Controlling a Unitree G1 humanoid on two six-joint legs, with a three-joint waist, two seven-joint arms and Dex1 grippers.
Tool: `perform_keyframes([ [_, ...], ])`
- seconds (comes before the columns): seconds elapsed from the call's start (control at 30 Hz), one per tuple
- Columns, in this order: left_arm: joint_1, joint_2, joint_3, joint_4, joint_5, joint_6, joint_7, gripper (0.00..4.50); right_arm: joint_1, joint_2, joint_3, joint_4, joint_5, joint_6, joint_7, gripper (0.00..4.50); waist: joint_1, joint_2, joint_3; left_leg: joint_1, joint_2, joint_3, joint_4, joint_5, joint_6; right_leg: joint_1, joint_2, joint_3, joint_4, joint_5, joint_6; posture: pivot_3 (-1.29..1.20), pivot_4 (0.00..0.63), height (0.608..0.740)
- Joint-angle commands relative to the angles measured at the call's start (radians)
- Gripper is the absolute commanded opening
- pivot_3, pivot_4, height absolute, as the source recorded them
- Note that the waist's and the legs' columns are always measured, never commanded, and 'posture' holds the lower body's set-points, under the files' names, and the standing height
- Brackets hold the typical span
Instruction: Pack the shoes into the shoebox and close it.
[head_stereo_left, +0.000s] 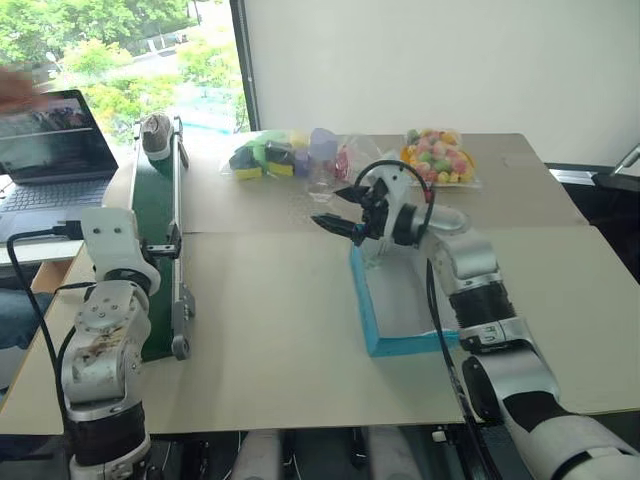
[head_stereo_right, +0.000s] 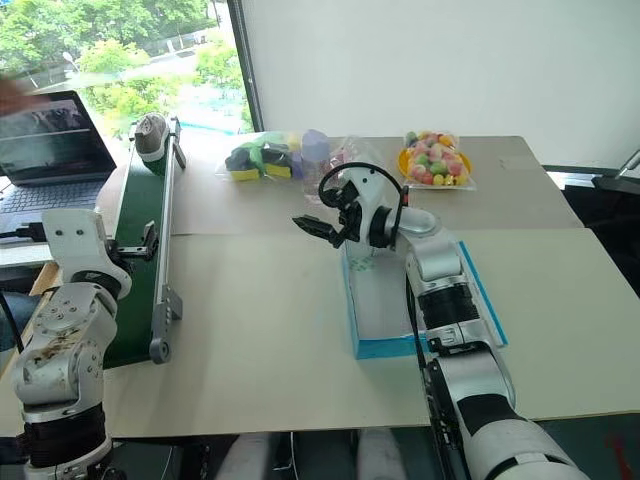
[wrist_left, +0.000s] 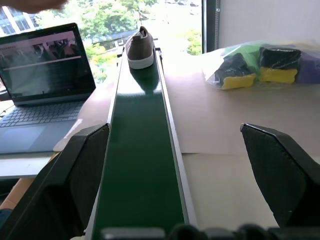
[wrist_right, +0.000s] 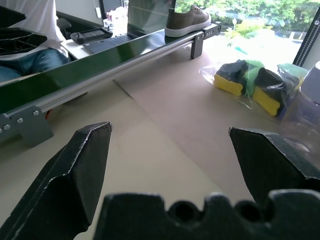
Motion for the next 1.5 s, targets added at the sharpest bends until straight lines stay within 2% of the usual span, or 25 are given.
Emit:
perform_keyframes([
  [0.03, -0.018, 0.007, 0.005, -0.018, 0.0, -0.026, -0.004, 4.5, -0.006, -0.004, -0.02, -0.06, 0.023, 0.003, -0.004, 4.46, -0.003, 0.0, 0.0, 0.0, 0.0, 0.0, 0.0, 0.0, 0.0, 0.0, 0.0, 0.0, 0.0, 0.0, 0.0, 0.0, 0.15, 0.738],
  [0.17, -0.023, 0.003, 0.022, 0.0, 0.021, 0.018, 0.036, 4.5, -0.006, -0.003, -0.011, -0.048, 0.002, -0.017, -0.028, 4.46, -0.003, 0.0, 0.0, 0.0, 0.0, 0.0, 0.0, 0.0, 0.0, 0.0, 0.0, 0.0, 0.0, 0.0, 0.0, 0.0, 0.15, 0.738],
  [0.3, -0.06, -0.051, 0.081, 0.042, -0.014, 0.068, 0.091, 4.5, -0.038, 0.026, 0.004, -0.019, 0.011, -0.009, -0.013, 4.46, -0.002, 0.0, 0.0, 0.0, 0.0, 0.0, 0.0, 0.0, 0.0, 0.0, 0.0, 0.0, 0.0, 0.0, 0.0, 0.0, 0.15, 0.738],
  [0.5, -0.103, -0.042, 0.048, 0.112, -0.009, 0.081, 0.072, 4.5, -0.062, 0.051, 0.037, 0.056, -0.023, -0.052, 0.013, 4.46, -0.002, 0.0, 0.0, 0.0, 0.0, 0.0, 0.0, 0.0, 0.0, 0.0, 0.001, 0.0, 0.0, 0.002, 0.002, 0.0, 0.15, 0.738],
  [0.97, -0.171, -0.017, 0.046, 0.353, -0.015, -0.053, 0.003, 4.5, 0.013, 0.004, 0.046, -0.091, -0.007, 0.006, 0.041, 4.46, 0.0, 0.0, 0.0, 0.0, 0.0, 0.0, 0.0, 0.0, 0.0, 0.0, 0.0, -0.001, 0.0, 0.001, 0.002, 0.0, 0.15, 0.738],
  [1.27, -0.225, -0.029, 0.079, 0.492, -0.025, -0.108, 0.04, 4.5, 0.025, -0.007, 0.039, -0.14, 0.0, 0.047, 0.012, 4.46, -0.002, -0.001, 0.0, 0.0, 0.0, 0.0, 0.0, 0.0, 0.0, 0.0, -0.001, -0.001, 0.0, 0.003, 0.003, 0.0, 0.15, 0.738],
  [1.43, -0.232, -0.043, 0.109, 0.532, -0.041, -0.069, 0.076, 4.5, 0.015, -0.011, 0.036, -0.14, -0.006, 0.049, -0.004, 4.46, 0.0, -0.001, 0.0, 0.0, 0.0, -0.001, 0.0, 0.0, 0.0, 0.0, -0.001, -0.001, 0.0, 0.003, 0.003, 0.0, 0.15, 0.738],
  [1.5, -0.231, -0.047, 0.115, 0.535, -0.052, -0.059, 0.078, 3.98, 0.015, -0.014, 0.037, -0.14, -0.007, 0.048, -0.007, 4.5, 0.0, -0.001, 0.0, 0.0, 0.0, 0.0, 0.0, 0.0, 0.0, 0.0, -0.001, -0.001, 0.0, 0.003, 0.003, 0.0, 0.15, 0.738],
])
